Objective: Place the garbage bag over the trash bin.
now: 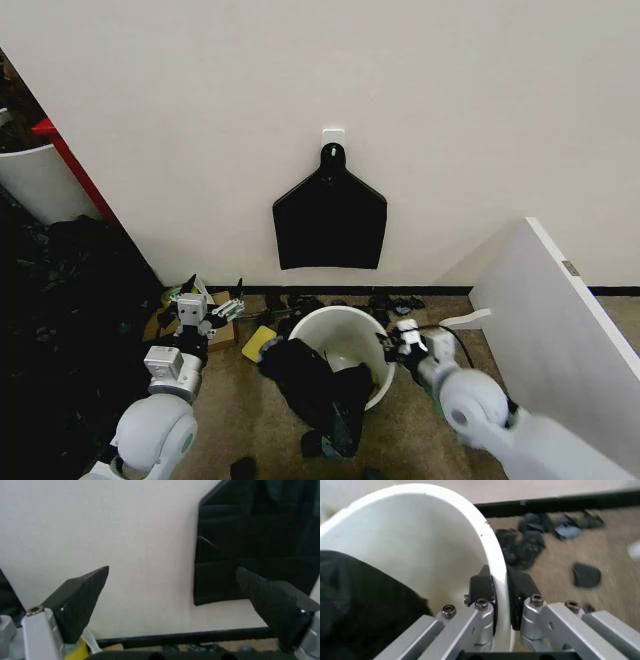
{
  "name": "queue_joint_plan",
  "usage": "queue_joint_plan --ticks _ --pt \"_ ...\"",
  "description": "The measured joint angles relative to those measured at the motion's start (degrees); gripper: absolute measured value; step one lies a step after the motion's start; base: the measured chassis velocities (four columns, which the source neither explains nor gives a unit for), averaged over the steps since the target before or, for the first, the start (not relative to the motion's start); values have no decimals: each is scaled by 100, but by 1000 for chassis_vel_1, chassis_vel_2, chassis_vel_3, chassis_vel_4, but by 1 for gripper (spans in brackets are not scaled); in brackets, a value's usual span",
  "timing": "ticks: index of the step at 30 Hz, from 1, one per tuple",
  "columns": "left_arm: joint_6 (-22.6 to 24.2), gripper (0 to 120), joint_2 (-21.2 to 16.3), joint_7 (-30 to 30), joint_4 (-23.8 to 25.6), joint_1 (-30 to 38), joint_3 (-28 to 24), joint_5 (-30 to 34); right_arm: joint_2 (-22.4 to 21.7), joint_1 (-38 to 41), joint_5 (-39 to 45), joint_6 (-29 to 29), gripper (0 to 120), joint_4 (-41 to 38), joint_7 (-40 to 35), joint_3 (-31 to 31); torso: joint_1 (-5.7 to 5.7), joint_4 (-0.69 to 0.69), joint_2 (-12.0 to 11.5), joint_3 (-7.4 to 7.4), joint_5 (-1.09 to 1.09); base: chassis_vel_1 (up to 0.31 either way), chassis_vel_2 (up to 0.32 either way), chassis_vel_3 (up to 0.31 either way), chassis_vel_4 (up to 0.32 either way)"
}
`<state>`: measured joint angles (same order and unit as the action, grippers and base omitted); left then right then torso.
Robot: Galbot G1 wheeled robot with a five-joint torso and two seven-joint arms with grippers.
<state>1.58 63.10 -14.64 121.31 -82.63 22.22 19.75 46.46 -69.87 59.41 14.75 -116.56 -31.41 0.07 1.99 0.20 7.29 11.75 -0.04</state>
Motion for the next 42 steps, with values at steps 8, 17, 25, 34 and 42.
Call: queue_joint_plan --ticks 8,17,25,34,42 --pt "-70 100 253 -148 212 -185 -154 -180 670 -509 198 -501 2 -322 -1387 -320 0 -2 0 0 -1 0 0 0 0" --pt "-112 100 187 -278 221 -259 -262 -307 1387 -772 101 -622 2 -369 -2198 -274 0 -1 0 0 2 0 0 0 0" --pt "-126 100 169 -338 253 -360 -250 -381 1585 -982 10 -713 5 -235 -1812 -328 0 0 2 0 1 0 0 0 0" --pt "-11 100 203 -481 -288 -254 -493 -418 1184 -1378 -1648 -1165 38 -723 -1028 -292 1 -1 1 1 -3 0 0 0 0" --pt "62 100 312 -505 -568 -79 -561 -397 855 -1366 -2399 -1544 60 -1098 -302 -86 1 -1 0 1 -2 0 0 0 0"
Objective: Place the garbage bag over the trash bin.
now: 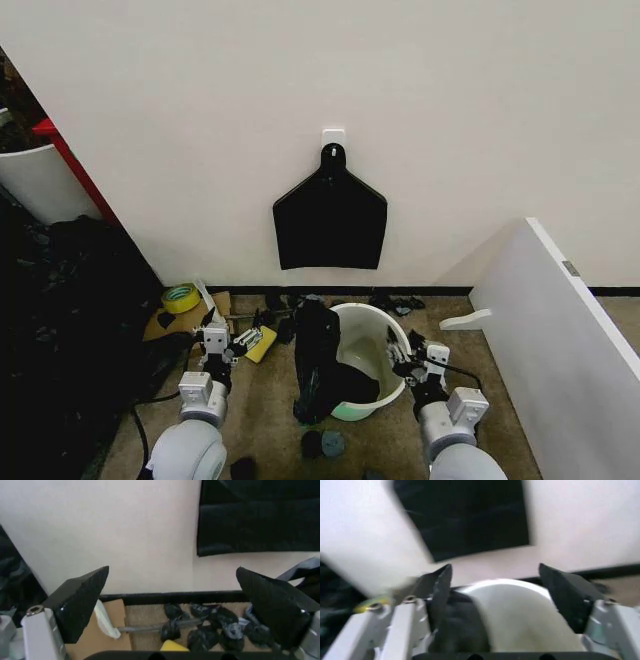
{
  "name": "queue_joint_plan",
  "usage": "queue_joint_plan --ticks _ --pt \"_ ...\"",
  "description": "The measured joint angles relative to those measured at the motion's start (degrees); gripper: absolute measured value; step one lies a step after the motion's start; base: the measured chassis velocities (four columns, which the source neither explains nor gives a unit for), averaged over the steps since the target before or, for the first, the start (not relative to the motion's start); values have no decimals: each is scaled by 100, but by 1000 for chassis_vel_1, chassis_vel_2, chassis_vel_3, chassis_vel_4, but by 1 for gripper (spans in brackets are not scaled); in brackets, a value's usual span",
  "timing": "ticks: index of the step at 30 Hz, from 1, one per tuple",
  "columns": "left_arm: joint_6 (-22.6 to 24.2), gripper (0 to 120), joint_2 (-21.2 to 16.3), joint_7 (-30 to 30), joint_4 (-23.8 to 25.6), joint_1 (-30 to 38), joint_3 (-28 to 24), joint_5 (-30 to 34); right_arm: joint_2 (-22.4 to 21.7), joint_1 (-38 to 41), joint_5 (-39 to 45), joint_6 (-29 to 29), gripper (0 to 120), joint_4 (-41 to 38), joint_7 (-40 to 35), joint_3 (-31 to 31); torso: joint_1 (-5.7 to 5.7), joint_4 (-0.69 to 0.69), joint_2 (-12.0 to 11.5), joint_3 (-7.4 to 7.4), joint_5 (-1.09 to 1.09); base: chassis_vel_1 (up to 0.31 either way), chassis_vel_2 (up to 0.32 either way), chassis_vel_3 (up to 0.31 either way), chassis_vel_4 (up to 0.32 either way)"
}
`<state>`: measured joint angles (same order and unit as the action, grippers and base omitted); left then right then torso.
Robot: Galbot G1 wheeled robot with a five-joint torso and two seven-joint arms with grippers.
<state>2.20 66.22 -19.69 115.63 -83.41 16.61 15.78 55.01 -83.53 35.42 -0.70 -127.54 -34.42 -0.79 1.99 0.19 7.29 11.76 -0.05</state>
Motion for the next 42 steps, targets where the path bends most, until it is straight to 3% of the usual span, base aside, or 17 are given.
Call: queue_joint_plan --ticks 2,4,6,8,12,17,22,28,33,35,42 --pt "115 100 18 -33 -81 65 8 0 -161 136 154 172 75 -310 228 152 0 0 0 0 1 0 0 0 0" --pt "266 100 24 -97 -144 109 28 0 -262 302 460 516 79 -560 281 295 0 0 -1 0 2 0 0 0 0" --pt "469 100 25 -220 -310 166 56 8 -320 878 1086 1375 88 -850 82 687 0 0 0 -1 2 0 0 0 0" --pt "492 100 43 -251 -419 173 62 4 -221 1401 1118 1672 95 -686 -5 1029 0 -2 -1 -1 2 0 0 0 0" --pt "493 100 82 -259 -466 177 63 1 -20 1781 982 1863 100 -369 -116 1331 0 -1 -1 0 2 0 0 0 0" --pt "491 100 121 -261 -460 192 73 -45 521 2354 623 2505 97 360 -922 1864 0 -1 -1 0 1 0 0 0 0" --pt "477 100 130 -267 -423 169 93 -90 620 2394 631 2776 82 461 -1247 1991 0 0 -1 0 2 0 0 0 0" --pt "456 100 151 -270 -364 164 58 -122 594 2193 620 2702 61 485 -1330 1916 0 0 -1 -1 1 0 0 0 0" --pt "439 100 186 -266 -307 141 -32 -183 478 1923 513 2544 39 429 -1190 1712 0 0 -1 -1 1 0 0 0 0" --pt "426 100 187 -258 -284 120 -59 -176 449 1860 462 2496 36 429 -1128 1652 0 0 -1 -1 1 0 0 0 0" --pt "301 100 225 78 -143 30 -200 340 306 1473 -21 2153 9 601 -679 1272 0 0 -1 -1 1 0 0 0 0"
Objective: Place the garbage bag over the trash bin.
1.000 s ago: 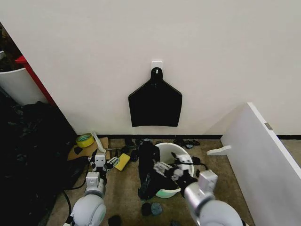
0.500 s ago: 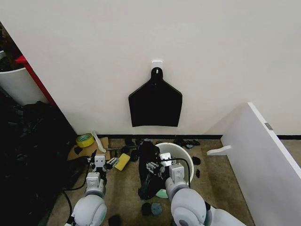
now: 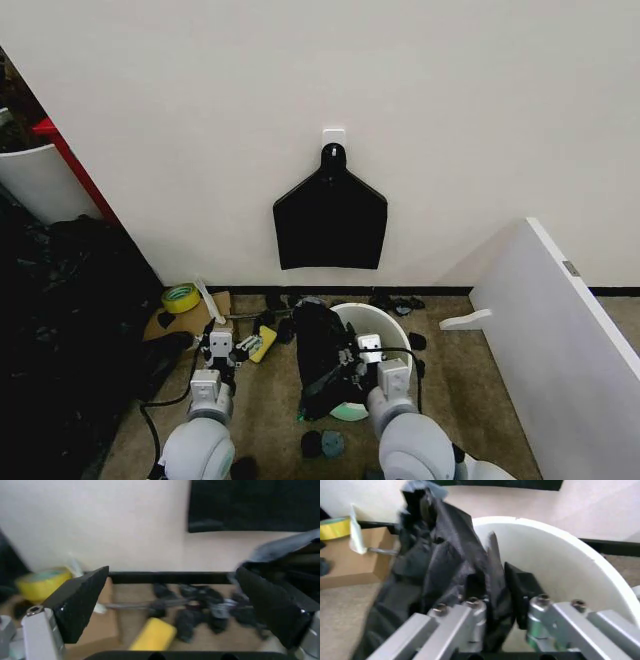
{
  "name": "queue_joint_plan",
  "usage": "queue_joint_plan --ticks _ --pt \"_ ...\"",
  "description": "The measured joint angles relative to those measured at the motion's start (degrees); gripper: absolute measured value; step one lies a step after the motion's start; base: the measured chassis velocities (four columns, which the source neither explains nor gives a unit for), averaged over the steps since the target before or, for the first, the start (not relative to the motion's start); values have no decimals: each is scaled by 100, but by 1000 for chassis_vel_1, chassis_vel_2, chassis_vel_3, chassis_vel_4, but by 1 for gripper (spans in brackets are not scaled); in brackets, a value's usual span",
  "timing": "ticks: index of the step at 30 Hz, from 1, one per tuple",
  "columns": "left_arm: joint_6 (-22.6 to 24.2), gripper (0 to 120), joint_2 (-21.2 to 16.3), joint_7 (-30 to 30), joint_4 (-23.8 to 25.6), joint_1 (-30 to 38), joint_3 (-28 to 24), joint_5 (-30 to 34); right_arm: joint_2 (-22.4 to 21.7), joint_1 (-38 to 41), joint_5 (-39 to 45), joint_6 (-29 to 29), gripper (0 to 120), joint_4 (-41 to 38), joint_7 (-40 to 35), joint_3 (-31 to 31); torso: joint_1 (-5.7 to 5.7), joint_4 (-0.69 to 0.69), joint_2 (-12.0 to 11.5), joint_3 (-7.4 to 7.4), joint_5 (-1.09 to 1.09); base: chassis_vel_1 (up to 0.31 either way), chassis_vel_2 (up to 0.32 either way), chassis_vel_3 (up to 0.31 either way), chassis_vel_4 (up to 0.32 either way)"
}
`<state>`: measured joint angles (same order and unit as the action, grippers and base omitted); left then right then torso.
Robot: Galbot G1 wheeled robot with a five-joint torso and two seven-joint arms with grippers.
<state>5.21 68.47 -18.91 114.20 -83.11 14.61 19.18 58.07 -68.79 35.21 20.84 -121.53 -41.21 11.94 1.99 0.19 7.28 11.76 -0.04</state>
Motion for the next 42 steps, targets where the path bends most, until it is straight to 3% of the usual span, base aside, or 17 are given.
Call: queue_joint_plan --ticks 2,11,17,21,28,42 --pt "9 100 35 135 75 -20 -41 409 -20 -104 -123 -120 1 93 122 -83 0 0 0 0 0 0 0 0 0" --pt "264 100 234 836 69 69 -228 1441 34 -264 -773 -424 0 447 362 -277 0 0 0 0 0 0 0 0 0" --pt "686 100 279 884 44 198 -403 1781 -68 -333 -1453 -630 0 665 572 -355 0 0 0 0 0 0 0 0 0" --pt "978 100 259 772 103 287 -595 1893 -145 -358 -1689 -658 0 693 623 -382 0 0 0 0 0 0 0 0 0" --pt "1842 100 175 -44 318 601 -1113 1810 -281 -441 -1925 -597 0 693 613 -404 0 0 0 0 0 0 0 0 0" --pt "2469 98 326 -538 233 1123 -1420 1773 -139 -604 -1892 -573 0 644 566 -298 0 0 0 0 1 0 0 0 0"
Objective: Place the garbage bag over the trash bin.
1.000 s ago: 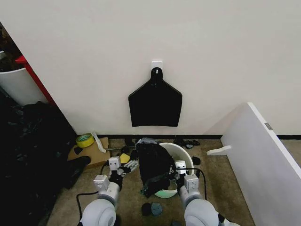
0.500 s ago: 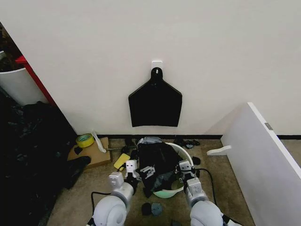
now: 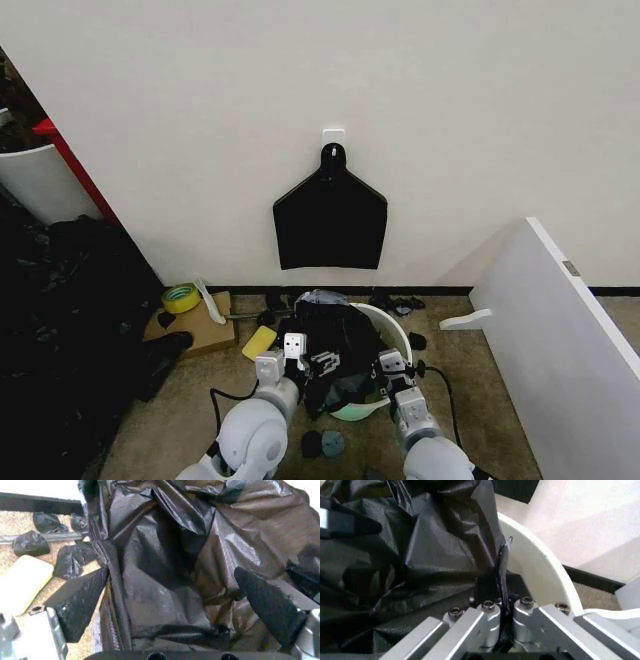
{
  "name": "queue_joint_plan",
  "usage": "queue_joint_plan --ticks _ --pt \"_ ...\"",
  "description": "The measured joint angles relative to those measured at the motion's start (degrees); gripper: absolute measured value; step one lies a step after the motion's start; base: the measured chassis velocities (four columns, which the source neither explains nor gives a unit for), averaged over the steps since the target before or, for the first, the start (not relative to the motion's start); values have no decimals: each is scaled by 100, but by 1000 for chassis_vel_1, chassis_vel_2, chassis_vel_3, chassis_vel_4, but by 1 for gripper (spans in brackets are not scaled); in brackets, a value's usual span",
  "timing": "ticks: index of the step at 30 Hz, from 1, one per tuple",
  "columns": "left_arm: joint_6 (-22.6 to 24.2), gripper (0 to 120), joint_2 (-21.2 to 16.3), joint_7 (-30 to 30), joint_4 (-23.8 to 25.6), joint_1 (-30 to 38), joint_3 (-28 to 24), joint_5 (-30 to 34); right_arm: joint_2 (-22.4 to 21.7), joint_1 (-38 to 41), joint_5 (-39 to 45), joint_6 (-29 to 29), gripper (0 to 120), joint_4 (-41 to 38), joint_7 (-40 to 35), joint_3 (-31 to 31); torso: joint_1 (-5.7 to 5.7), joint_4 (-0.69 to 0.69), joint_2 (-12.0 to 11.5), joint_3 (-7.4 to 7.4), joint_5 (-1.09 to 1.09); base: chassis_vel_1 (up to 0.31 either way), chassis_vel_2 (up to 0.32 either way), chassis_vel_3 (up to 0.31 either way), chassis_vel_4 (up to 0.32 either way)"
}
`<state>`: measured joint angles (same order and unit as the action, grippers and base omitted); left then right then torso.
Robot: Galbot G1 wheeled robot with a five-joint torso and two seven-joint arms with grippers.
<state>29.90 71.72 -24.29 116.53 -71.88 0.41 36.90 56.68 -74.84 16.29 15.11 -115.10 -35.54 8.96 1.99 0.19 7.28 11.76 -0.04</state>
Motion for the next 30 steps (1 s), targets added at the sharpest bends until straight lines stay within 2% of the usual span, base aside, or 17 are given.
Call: queue_joint_plan --ticks 9,15,21,25,30 --pt "212 98 83 -114 2 139 -46 24 36 -15 72 18 0 -50 -24 16 0 0 0 0 0 0 0 0 0" --pt "650 98 -84 -278 459 -17 197 47 42 -6 117 35 0 -77 -35 4 0 -1 0 0 0 0 0 0 0" --pt "749 99 -127 -347 654 -66 304 72 61 5 121 35 0 -77 -37 8 0 -1 0 0 -1 0 0 0 0" --pt "619 99 -21 -298 525 -2 222 145 61 4 128 35 0 -79 -38 10 0 -1 0 0 0 0 0 0 0" --pt "444 97 172 -229 2 128 15 -49 65 -15 138 41 0 -96 -41 9 0 0 0 0 0 0 0 0 0"
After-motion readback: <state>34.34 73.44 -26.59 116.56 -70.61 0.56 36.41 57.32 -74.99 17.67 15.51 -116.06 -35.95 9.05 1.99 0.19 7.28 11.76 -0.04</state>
